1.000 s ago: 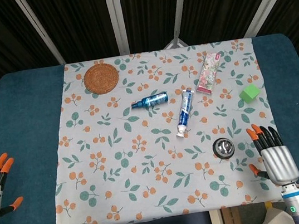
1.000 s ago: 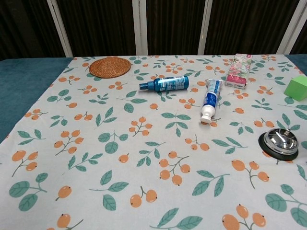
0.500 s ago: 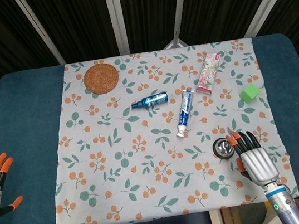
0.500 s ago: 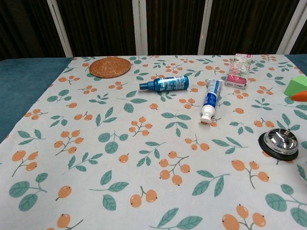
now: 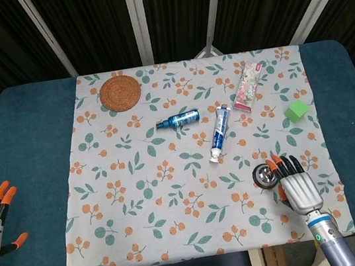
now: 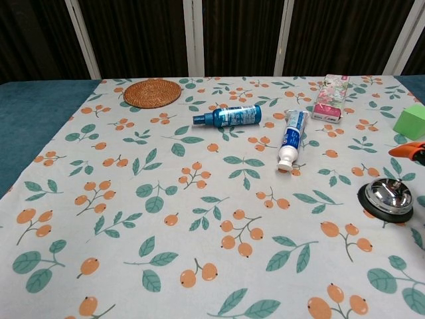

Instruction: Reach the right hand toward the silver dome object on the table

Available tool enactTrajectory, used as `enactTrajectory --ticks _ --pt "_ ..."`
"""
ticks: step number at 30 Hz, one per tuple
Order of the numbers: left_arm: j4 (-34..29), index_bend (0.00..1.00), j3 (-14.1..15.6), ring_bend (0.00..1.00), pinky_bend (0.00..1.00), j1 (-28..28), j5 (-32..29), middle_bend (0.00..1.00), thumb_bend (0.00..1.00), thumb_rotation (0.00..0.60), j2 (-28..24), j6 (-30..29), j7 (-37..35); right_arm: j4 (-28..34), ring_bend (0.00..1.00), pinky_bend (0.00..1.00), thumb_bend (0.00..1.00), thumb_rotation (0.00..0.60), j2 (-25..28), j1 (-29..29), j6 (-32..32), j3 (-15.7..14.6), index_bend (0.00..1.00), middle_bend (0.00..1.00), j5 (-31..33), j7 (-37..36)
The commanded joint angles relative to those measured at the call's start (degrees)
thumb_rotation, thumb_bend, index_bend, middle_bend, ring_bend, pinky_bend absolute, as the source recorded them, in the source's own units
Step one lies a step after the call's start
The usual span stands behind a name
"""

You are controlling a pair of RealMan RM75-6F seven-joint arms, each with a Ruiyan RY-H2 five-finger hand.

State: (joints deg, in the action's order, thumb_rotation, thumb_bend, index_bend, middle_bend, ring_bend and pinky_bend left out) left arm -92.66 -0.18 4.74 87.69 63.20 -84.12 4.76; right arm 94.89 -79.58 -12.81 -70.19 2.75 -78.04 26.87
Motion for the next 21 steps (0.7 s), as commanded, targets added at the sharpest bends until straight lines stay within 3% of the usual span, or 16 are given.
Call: enactTrajectory --ticks 1,21 --pt "0.04 0.0 0.02 0.0 0.0 -0.04 -0.03 0.0 0.01 0.6 -0.01 -0.02 0.02 -0.25 0.0 0.0 0.78 0.6 -0.12 -0.11 0.17 -0.18 0.0 0.0 0.19 0.23" --pt "-0.17 0.0 0.03 0.0 0.0 -0.02 -0.15 0.0 0.01 0.6 -0.2 0.09 -0.25 -3.18 0.0 0.0 0.83 0.6 -1.99 -0.01 3.52 -4.81 0.0 0.0 4.42 10.62"
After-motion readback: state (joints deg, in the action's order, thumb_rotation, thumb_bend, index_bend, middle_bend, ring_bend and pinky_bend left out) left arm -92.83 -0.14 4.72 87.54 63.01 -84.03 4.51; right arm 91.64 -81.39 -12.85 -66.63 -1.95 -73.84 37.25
